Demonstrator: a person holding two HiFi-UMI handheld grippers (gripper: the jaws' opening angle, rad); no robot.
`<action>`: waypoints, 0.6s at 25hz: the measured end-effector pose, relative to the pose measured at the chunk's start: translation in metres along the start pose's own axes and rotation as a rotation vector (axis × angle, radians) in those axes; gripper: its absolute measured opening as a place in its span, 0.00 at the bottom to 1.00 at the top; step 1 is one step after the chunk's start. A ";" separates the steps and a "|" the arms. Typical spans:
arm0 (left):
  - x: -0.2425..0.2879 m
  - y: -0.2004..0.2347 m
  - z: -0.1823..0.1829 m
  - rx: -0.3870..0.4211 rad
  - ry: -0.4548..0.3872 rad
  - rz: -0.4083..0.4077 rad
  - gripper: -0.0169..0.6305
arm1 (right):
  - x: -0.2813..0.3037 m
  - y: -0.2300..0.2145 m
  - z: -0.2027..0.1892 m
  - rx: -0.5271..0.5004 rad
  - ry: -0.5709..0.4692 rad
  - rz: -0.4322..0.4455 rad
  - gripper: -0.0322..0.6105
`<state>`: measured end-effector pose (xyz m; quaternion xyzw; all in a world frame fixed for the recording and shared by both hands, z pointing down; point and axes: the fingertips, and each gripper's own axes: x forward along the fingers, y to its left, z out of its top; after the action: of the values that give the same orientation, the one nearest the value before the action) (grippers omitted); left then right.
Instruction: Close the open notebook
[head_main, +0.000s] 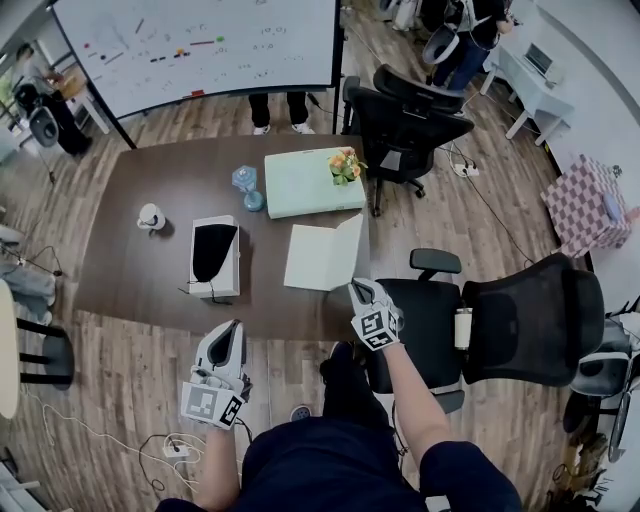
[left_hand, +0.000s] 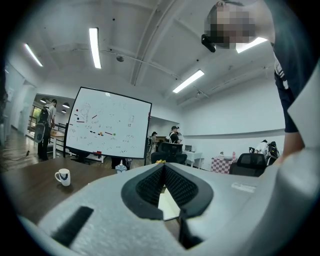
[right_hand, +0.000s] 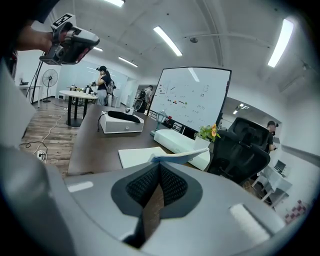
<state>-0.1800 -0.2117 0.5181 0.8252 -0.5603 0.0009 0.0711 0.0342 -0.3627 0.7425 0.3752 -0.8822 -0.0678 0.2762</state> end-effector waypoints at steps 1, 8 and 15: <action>-0.001 0.000 0.000 0.000 0.000 0.001 0.02 | 0.001 0.001 0.002 -0.001 -0.004 0.003 0.06; -0.006 0.004 0.005 -0.004 -0.008 0.020 0.02 | 0.010 0.013 0.015 -0.010 -0.019 0.037 0.06; -0.013 0.005 0.007 -0.005 -0.013 0.029 0.02 | 0.020 0.031 0.029 -0.007 -0.034 0.072 0.06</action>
<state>-0.1900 -0.2024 0.5111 0.8169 -0.5726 -0.0048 0.0696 -0.0118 -0.3572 0.7365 0.3408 -0.8995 -0.0670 0.2649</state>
